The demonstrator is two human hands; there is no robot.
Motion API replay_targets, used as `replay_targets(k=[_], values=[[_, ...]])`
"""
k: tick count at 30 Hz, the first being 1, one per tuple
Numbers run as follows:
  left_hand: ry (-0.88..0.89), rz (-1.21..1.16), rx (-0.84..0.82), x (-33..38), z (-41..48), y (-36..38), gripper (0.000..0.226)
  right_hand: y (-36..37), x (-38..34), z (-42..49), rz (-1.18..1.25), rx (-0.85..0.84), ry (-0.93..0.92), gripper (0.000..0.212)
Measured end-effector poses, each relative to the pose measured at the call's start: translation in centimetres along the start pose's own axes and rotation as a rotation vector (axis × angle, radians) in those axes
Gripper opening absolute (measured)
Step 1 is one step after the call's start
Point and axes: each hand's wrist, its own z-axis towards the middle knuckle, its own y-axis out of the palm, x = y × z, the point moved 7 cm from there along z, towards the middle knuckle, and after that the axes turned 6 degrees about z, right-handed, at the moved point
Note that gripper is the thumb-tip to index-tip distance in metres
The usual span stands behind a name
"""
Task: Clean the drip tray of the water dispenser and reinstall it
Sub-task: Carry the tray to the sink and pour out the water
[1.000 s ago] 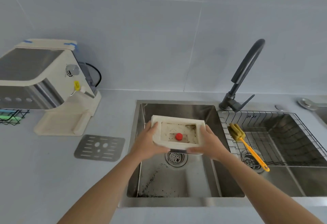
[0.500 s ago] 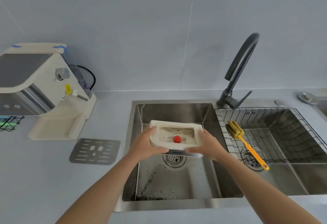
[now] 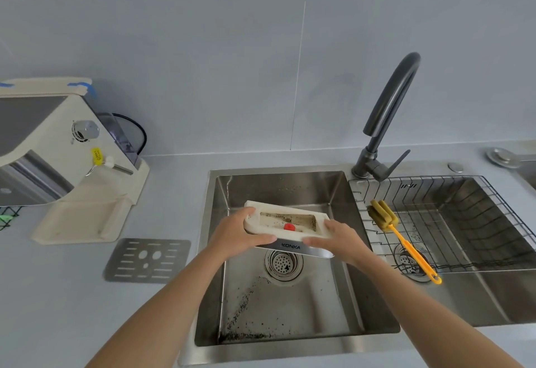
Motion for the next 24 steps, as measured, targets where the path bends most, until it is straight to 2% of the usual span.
replay_targets(k=[9,14,17,20,24], values=[[-0.027,0.045,-0.024,0.3,1.2,-0.6,0.072,0.1,1.1,0.9,0.152,0.007,0.053,0.068],[-0.057,0.016,-0.026,0.0,1.7,-0.8,0.070,0.1,1.7,1.5,0.241,0.008,0.110,0.043],[-0.084,0.026,-0.012,-0.1,2.0,-1.0,0.064,0.0,1.6,1.9,0.249,0.029,0.118,0.053],[-0.117,0.017,0.000,-0.3,2.2,-1.1,0.058,-0.3,1.4,1.9,0.258,0.054,0.139,0.054],[-0.195,0.013,-0.004,-0.4,1.9,-1.2,0.076,-0.8,1.0,2.0,0.247,0.106,0.163,0.052]])
